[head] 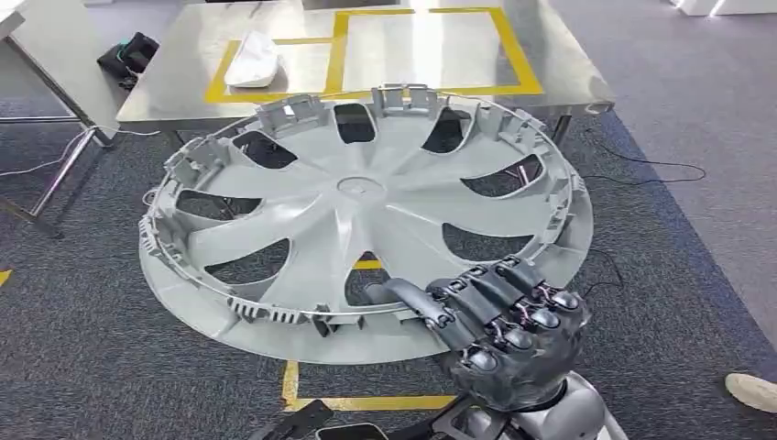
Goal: Take the parts from the cabinet and place them on the table.
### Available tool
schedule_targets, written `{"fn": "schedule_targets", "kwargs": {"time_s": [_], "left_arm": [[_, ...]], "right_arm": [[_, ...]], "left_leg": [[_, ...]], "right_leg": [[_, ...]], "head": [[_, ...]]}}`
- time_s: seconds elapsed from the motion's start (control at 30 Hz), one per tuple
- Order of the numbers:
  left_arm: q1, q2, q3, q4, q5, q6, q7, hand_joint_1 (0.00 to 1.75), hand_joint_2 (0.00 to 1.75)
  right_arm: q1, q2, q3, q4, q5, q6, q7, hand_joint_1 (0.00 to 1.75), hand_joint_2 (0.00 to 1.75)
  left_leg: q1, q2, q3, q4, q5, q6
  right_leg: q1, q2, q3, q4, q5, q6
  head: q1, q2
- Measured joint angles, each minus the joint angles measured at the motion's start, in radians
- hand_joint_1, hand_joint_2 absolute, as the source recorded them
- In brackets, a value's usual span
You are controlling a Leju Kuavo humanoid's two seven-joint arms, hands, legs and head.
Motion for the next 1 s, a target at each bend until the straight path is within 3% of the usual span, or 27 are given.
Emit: {"fn": "schedule_targets", "kwargs": {"time_s": [0.2,0.33,0.43,0.63,0.8,1.0], "left_arm": [[0.009,0.008,0.003,0.000,0.024,0.039,0.100,0.00,1.75],[0.025,0.018,0.024,0.000,0.048,0.063,0.113,0.00,1.75],[0.029,0.022,0.033,0.000,0.070,0.066,0.112,0.00,1.75],[0.064,0.043,0.095,0.000,0.148,0.080,0.031,0.00,1.75],[0.071,0.051,0.126,0.000,0.164,0.079,0.015,0.00,1.75],[0.071,0.057,0.133,0.000,0.154,0.078,0.015,0.00,1.75]], "right_arm": [[0.002,0.000,-0.004,0.000,-0.001,0.000,-0.014,1.75,1.75],[0.009,0.000,-0.009,0.000,-0.001,0.000,-0.021,1.75,1.75],[0.010,0.000,-0.010,0.000,-0.001,0.000,-0.023,1.75,1.75],[0.015,0.000,-0.015,0.000,0.000,0.000,-0.034,1.75,1.75],[0.014,0.000,-0.016,0.001,0.000,0.000,-0.031,1.75,1.75],[0.013,0.000,-0.014,0.005,0.000,0.000,-0.031,1.75,1.75]], "left_leg": [[0.000,0.000,0.000,0.000,0.000,0.000],[0.000,0.000,-0.001,0.000,0.000,0.000],[0.000,0.000,-0.001,0.000,0.000,0.000],[0.000,0.000,-0.001,0.000,0.000,0.000],[0.000,0.000,-0.002,0.000,0.000,0.000],[-0.004,0.000,-0.004,0.009,-0.007,0.013]], "right_leg": [[0.000,0.000,0.000,0.000,0.000,0.000],[0.000,0.000,-0.001,0.000,0.000,0.000],[0.000,0.000,-0.001,0.000,0.000,0.000],[0.000,0.000,-0.001,0.000,0.000,0.000],[0.000,0.000,-0.001,0.000,0.000,0.000],[-0.004,0.000,0.000,-0.001,-0.003,0.006]], "head": [[0.000,0.000],[0.000,0.000],[0.000,0.000],[0.000,0.000],[0.000,0.000],[0.000,0.000]]}}
